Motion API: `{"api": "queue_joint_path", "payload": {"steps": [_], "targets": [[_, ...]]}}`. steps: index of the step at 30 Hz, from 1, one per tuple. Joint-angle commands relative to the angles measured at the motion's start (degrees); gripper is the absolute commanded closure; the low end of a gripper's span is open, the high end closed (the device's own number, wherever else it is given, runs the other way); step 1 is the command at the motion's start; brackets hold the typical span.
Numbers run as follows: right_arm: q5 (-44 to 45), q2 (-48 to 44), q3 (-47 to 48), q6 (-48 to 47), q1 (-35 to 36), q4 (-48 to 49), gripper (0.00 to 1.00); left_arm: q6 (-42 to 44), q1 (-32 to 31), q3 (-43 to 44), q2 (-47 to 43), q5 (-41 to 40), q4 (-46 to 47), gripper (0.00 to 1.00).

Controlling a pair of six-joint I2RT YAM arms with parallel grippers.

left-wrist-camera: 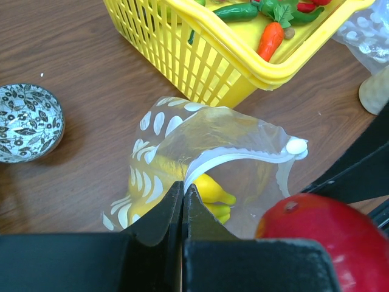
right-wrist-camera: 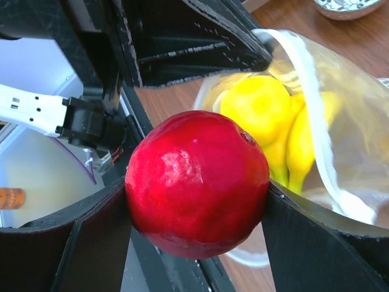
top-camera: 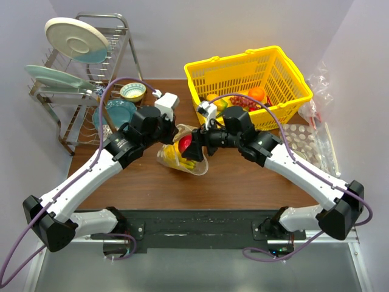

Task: Place the food in the zip-top bag and seal the zipper
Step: Place the fake fruit in the zipper food storage bag.

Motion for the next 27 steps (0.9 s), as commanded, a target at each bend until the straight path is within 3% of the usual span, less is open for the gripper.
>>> {"api": "queue_joint_path", "payload": {"steps": [1, 5, 15, 22, 25, 27], "targets": [[4.2, 2.2, -0.2, 0.4, 0.9, 4.6, 0.43, 0.3, 0.2, 2.9, -0.3, 0.6, 1.7, 1.00], [12.5, 3.8, -0.5, 1.0, 0.8, 6.6, 0.39, 0.3, 0.2, 3.3, -0.8, 0.4, 1.4, 1.00], [23.4, 10.5, 2.3, 4.2, 0.8, 14.1, 0.34, 0.4, 0.2, 4.7, -1.1, 0.6, 0.1, 1.00], [29.7, 12.5, 1.0, 12.4, 0.8, 23.6, 0.31, 0.0, 0.2, 5.2, -2.0, 1.6, -0.5, 1.00], [29.4, 14.2, 0.6, 16.3, 0.8, 26.1, 0.22, -0.3, 0.2, 5.0, -2.2, 2.7, -0.3, 1.00], [28.0, 15.8, 2.8, 17.7, 0.9, 24.0, 0.08, -0.3, 0.2, 5.0, -2.3, 3.0, -0.3, 1.00]]}}
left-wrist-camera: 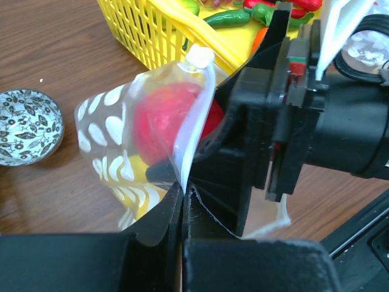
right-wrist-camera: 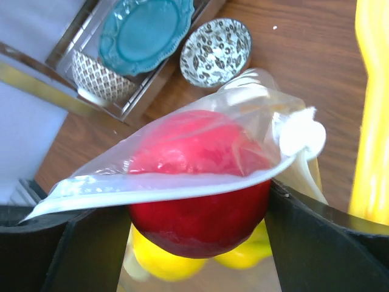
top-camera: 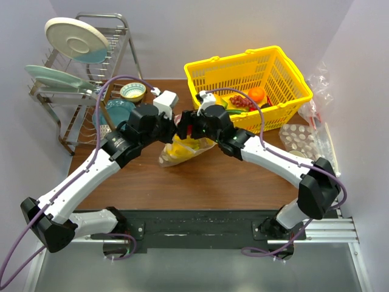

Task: Place the food in the zip-top bag and seal the zipper
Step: Place the fake fruit in the zipper food storage bag.

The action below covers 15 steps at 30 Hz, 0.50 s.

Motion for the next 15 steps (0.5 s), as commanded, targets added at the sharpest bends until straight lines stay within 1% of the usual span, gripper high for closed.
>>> {"api": "queue_joint_path", "payload": {"steps": [1, 3, 6, 12, 15], "targets": [[0.4, 2.1, 3.8, 5.7, -0.1, 3.3, 0.06, -0.2, 0.2, 2.7, -1.9, 1.6, 1.4, 1.00], [-0.5, 1.3, 3.8, 5.6, 0.1, 2.4, 0.04, -0.2, 0.2, 2.5, -2.1, 0.3, 1.1, 1.00], [-0.1, -0.8, 2.6, 4.3, 0.0, 0.9, 0.05, -0.1, 0.2, 2.2, -2.5, -1.0, 1.1, 1.00], [0.4, -7.8, 1.4, 0.7, 0.0, -8.7, 0.09, -0.5, 0.2, 2.2, -1.9, -3.4, 0.8, 1.00], [2.3, -12.6, -0.5, -1.1, 0.1, -13.7, 0.11, -0.4, 0.3, 2.2, -1.4, -3.6, 0.7, 1.00]]}}
